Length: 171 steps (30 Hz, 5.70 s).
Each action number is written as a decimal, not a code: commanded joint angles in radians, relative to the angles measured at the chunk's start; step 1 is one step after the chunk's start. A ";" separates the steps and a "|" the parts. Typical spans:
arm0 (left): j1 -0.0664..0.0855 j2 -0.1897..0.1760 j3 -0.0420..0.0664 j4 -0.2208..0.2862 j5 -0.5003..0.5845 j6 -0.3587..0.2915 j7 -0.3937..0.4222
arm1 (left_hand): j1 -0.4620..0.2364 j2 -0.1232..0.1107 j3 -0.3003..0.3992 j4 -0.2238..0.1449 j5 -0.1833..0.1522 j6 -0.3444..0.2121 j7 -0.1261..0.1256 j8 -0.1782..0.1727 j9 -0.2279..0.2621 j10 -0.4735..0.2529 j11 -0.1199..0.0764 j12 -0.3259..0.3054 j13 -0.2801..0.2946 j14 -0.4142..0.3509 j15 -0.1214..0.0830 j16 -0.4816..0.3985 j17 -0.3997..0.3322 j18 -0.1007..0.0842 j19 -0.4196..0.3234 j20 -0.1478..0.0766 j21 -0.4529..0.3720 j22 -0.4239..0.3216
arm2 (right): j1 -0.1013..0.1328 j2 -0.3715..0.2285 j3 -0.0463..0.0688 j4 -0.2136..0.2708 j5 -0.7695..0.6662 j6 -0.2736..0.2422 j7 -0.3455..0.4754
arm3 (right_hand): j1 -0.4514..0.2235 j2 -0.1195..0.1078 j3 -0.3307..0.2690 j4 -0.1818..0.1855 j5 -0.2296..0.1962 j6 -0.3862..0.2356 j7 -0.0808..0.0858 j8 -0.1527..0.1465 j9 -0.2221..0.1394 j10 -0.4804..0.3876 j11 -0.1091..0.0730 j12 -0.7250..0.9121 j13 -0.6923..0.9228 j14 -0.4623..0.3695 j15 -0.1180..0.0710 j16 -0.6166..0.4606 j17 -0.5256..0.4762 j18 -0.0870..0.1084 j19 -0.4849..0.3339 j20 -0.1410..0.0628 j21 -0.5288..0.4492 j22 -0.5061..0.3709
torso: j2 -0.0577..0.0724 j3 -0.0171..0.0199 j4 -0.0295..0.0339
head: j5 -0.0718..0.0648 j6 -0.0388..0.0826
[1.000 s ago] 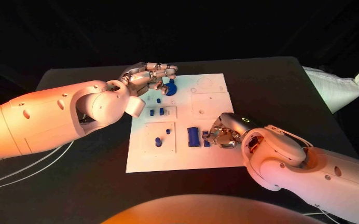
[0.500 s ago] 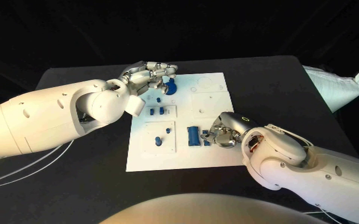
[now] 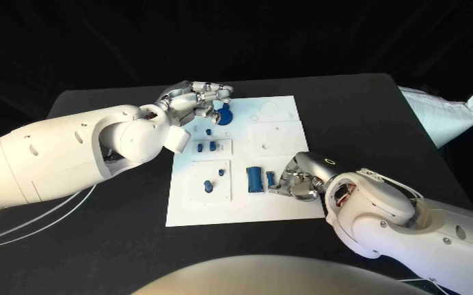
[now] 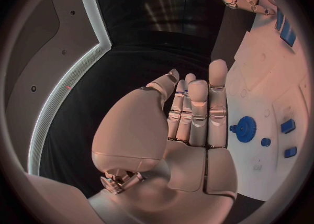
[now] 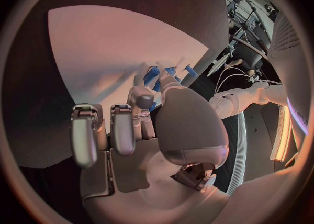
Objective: Assemble the parts on the task board
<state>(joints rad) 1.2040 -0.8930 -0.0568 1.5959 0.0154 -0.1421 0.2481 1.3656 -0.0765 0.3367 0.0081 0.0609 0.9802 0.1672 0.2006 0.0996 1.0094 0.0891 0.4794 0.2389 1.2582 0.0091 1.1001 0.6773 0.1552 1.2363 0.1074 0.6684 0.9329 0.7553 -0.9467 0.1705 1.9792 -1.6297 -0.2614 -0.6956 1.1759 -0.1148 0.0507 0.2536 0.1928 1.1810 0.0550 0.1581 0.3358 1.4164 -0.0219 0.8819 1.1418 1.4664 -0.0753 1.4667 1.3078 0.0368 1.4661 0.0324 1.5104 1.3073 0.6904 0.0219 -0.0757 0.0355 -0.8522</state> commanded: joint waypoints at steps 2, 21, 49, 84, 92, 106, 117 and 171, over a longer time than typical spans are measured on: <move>0.000 0.001 0.001 0.000 -0.008 0.021 0.004 | 0.000 0.008 -0.002 -0.002 0.006 -0.007 -0.002 0.005 -0.001 -0.005 0.000 0.006 0.001 -0.006 0.001 0.002 0.000 0.014 -0.004 0.006 -0.002 0.000 | -0.005 -0.004 0.000 0.002 0.017 0.005 0.010 | 0.029 0.007 -0.014 -0.009 -0.017 0.003 0.000 -0.004 0.002 0.001 0.001 -0.006 0.002 0.077 -0.008 -0.005 0.134 -0.014 0.055 -0.005 0.000 0.180 | 0.000 -0.0007 -0.0002 | -0.003 0.002; 0.000 0.006 0.000 -0.004 -0.008 0.023 0.003 | 0.000 0.008 -0.002 -0.002 0.006 -0.007 -0.002 0.005 -0.001 -0.005 0.000 0.006 0.001 -0.006 0.001 0.002 0.000 0.014 -0.004 0.006 -0.002 0.000 | -0.006 0.015 0.000 -0.029 0.031 0.027 0.006 | 0.049 0.042 -0.032 -0.009 -0.023 0.005 0.000 -0.005 0.005 0.004 0.002 -0.003 0.007 0.078 -0.008 -0.001 0.139 -0.015 0.057 -0.004 0.002 0.183 | 0.001 -0.0011 0.0015 | 0.000 -0.004; -0.006 0.010 0.000 -0.010 -0.014 0.039 -0.015 | 0.002 0.009 -0.002 -0.003 0.006 -0.009 -0.001 0.005 -0.002 -0.007 0.001 0.007 0.001 -0.006 0.001 0.003 0.000 0.014 -0.005 0.005 -0.003 -0.001 | -0.006 0.033 0.000 -0.045 0.090 0.068 0.011 | 0.110 0.062 -0.057 -0.045 -0.044 0.001 0.001 -0.010 0.007 0.001 0.002 -0.016 0.005 0.077 -0.008 -0.006 0.135 -0.014 0.053 -0.005 -0.003 0.179 | -0.001 -0.0002 0.0039 | -0.004 -0.003; -0.007 0.006 0.000 -0.010 -0.027 0.041 -0.017 | 0.004 0.010 -0.002 -0.004 0.006 -0.010 -0.001 0.006 -0.002 -0.008 0.001 0.008 0.000 -0.008 0.002 0.002 -0.003 0.014 -0.005 0.006 -0.005 -0.002 | -0.001 0.011 0.003 -0.037 0.048 0.004 0.018 | 0.027 0.137 -0.198 0.036 -0.063 -0.004 0.003 -0.014 0.017 -0.002 0.005 -0.029 0.008 0.077 -0.005 -0.015 0.127 -0.012 0.051 -0.002 -0.007 0.175 | 0.000 0.0006 0.0050 | -0.003 -0.004; -0.007 0.005 0.000 -0.009 -0.028 0.042 -0.018 | 0.005 0.010 -0.002 -0.004 0.006 -0.010 -0.001 0.006 -0.002 -0.008 0.001 0.008 0.000 -0.008 0.002 0.002 -0.003 0.014 -0.005 0.006 -0.005 -0.002 | 0.000 0.016 0.003 -0.046 0.046 0.013 0.015 | 0.045 0.164 -0.200 0.026 -0.050 -0.003 0.001 -0.014 0.019 0.000 0.003 -0.024 0.012 0.077 -0.006 -0.013 0.130 -0.013 0.052 -0.002 -0.006 0.178 | 0.000 0.0002 0.0046 | -0.003 -0.005; -0.007 0.007 0.000 -0.009 -0.028 0.043 -0.018 | 0.006 0.011 -0.001 -0.005 0.006 -0.010 -0.001 0.007 -0.002 -0.009 0.001 0.009 0.000 -0.008 0.002 0.002 -0.003 0.014 -0.005 0.006 -0.006 -0.003 | -0.001 0.039 0.003 -0.067 0.023 0.045 0.011 | 0.201 0.152 -0.184 -0.070 -0.114 -0.003 -0.001 -0.014 0.023 -0.003 0.000 -0.029 0.013 0.077 -0.009 -0.012 0.132 -0.013 0.053 -0.005 -0.005 0.180 | 0.000 0.0012 0.0046 | -0.003 -0.007; -0.007 0.004 0.000 -0.009 -0.028 0.041 -0.018 | 0.006 0.011 -0.001 -0.005 0.006 -0.010 -0.001 0.007 -0.002 -0.009 0.001 0.009 0.000 -0.008 0.002 0.002 -0.003 0.014 -0.005 0.006 -0.006 -0.003 | -0.001 0.031 0.003 -0.062 0.051 -0.008 0.046 | 0.112 0.120 -0.247 -0.013 -0.029 -0.005 0.005 -0.018 0.022 -0.003 0.006 -0.040 0.008 0.076 -0.004 -0.018 0.126 -0.012 0.050 -0.001 -0.010 0.175 | 0.001 0.0021 0.0038 | -0.002 -0.004; -0.115 0.107 0.024 -0.165 0.100 -0.338 0.205 | -0.771 0.076 -0.210 -0.008 -0.061 -0.570 -0.167 -0.201 -0.100 -0.579 -0.016 -0.407 -0.239 -0.834 -0.009 -1.017 -0.602 -0.063 -0.899 0.003 -0.668 -0.743 | 0.230 0.177 -0.075 -0.530 1.526 -0.283 1.113 | -0.509 0.115 -0.051 -0.254 -0.193 -0.758 0.031 -0.158 -0.336 -0.942 0.022 -0.882 -1.142 -0.959 0.075 -1.467 -1.208 0.058 -1.003 0.046 -1.414 -1.181 | -0.137 -0.0235 0.0550 | -0.027 0.227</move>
<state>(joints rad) 1.0912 -0.7877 -0.0343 1.4180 0.1656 -0.3775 0.4168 0.8059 -0.0090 0.1719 0.0038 0.0105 0.5563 0.0836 0.0307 0.0085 0.5839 0.0988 0.0978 0.0073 0.5742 0.0507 0.1122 0.1025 0.1242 0.4563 0.1503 0.0115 0.2577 0.9804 -0.7703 0.0958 1.4342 -0.1522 -0.4445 0.3564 0.9041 0.0468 -0.0330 0.0034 0.0148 0.5740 0.1165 0.0128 0.0848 0.6435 0.0558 0.0106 0.0395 0.6875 0.0109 0.0138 0.1347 0.1230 0.6285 0.1065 0.1308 0.1709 0.5652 -0.0040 -0.0490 0.0161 -0.6473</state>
